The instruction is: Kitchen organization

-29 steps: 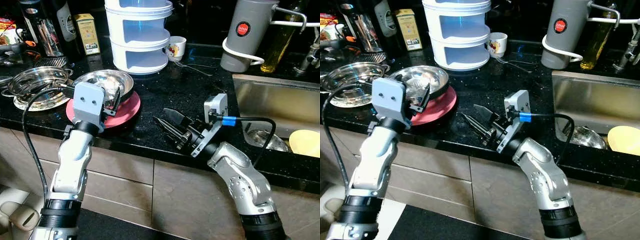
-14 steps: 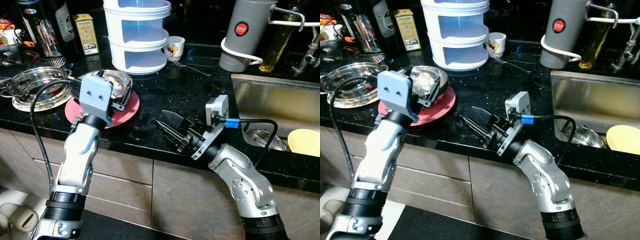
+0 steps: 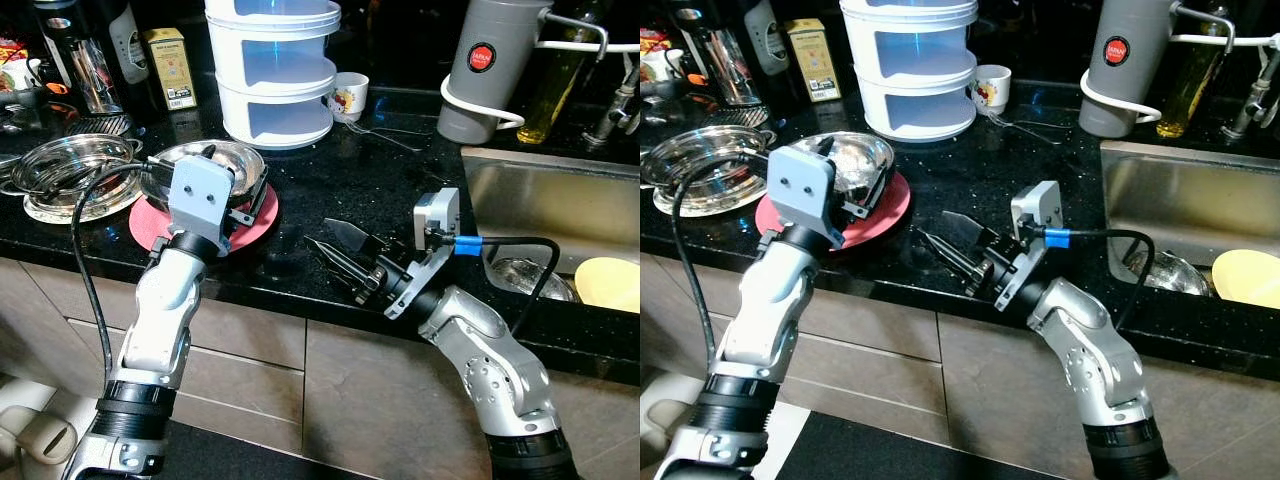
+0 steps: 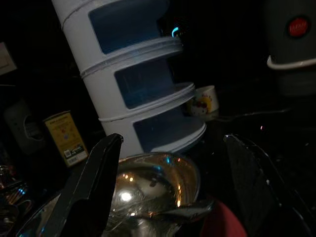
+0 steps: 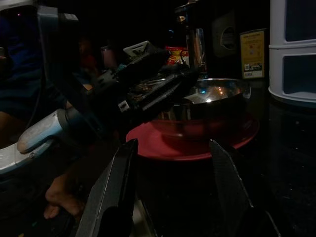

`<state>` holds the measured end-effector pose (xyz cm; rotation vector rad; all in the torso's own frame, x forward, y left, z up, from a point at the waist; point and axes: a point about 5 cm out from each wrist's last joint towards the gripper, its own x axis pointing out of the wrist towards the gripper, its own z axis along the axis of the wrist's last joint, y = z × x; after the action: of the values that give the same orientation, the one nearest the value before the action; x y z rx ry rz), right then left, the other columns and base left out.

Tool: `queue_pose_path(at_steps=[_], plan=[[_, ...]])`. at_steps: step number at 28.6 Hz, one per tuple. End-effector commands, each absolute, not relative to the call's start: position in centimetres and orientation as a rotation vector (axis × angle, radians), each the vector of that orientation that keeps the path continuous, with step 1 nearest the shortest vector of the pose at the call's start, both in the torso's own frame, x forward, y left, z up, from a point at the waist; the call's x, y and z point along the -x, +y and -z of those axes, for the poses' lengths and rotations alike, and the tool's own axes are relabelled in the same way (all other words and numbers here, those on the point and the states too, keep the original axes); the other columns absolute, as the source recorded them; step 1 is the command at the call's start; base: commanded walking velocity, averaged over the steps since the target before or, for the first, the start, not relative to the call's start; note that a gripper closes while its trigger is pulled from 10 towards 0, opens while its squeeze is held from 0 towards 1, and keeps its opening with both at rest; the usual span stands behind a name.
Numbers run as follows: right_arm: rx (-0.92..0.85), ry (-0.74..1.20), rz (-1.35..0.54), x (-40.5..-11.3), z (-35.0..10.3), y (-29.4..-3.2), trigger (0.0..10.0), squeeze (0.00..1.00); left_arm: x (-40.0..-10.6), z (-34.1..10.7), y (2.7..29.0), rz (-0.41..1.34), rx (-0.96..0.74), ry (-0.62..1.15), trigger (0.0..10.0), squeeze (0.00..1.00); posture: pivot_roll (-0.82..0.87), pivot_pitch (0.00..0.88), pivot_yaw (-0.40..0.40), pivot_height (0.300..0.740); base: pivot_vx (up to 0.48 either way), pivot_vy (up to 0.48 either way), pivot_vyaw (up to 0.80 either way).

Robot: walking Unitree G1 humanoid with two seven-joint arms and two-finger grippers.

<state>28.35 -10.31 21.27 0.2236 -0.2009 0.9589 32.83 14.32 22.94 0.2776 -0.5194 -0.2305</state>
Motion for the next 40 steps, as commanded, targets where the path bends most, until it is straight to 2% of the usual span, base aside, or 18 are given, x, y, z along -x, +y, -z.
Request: queue_pose_path(at_steps=[1,19,33,34,35,36,37,40], plan=[[-0.228,-0.206,-0.965,-28.2,-21.4,-10.3,10.0,0.00,-33.1,-22.7,14.4,0.242,-0.308,-0.510,10.0,0.00,-0.03,0.035,0.010,0.740,0.000,0.000,0.00],[-0.226,-0.211,-0.960,-28.1,-21.6,-10.3,10.0,0.00,-34.2,-21.2,13.9,0.261,-0.316,-0.474,10.0,0.00,-0.04,0.035,0.015,0.740,0.000,0.000,0.00],[-0.223,-0.208,-0.946,-28.2,-21.5,-10.4,10.0,0.00,-34.6,-20.8,14.4,0.232,-0.305,-0.447,10.0,0.00,-0.04,0.041,0.014,0.740,0.000,0.000,0.00],[-0.222,-0.208,-0.943,-28.2,-21.5,-10.4,10.0,0.00,-34.6,-20.8,14.5,0.228,-0.300,-0.441,8.8,0.00,-0.04,0.041,0.014,0.740,0.000,0.000,0.00],[-0.222,-0.208,-0.943,-28.2,-21.5,-10.4,10.0,0.00,-34.6,-20.8,14.5,0.228,-0.300,-0.441,8.8,0.00,-0.04,0.041,0.014,0.740,0.000,0.000,0.00],[-0.221,-0.209,-0.941,-28.2,-21.5,-10.4,10.0,0.00,-34.7,-20.8,14.6,0.224,-0.296,-0.439,2.3,0.00,-0.04,0.041,0.015,0.740,0.000,0.000,0.00],[-0.220,-0.209,-0.940,-28.2,-21.5,-10.4,10.0,0.00,-34.7,-20.8,14.7,0.222,-0.293,-0.438,0.0,0.00,-0.04,0.041,0.015,0.740,0.000,0.000,0.00],[-0.220,-0.210,-0.937,-28.2,-21.5,-10.5,10.0,0.00,-34.8,-20.9,14.8,0.216,-0.286,-0.437,0.0,0.00,-0.04,0.040,0.016,0.740,0.000,0.000,0.00]])
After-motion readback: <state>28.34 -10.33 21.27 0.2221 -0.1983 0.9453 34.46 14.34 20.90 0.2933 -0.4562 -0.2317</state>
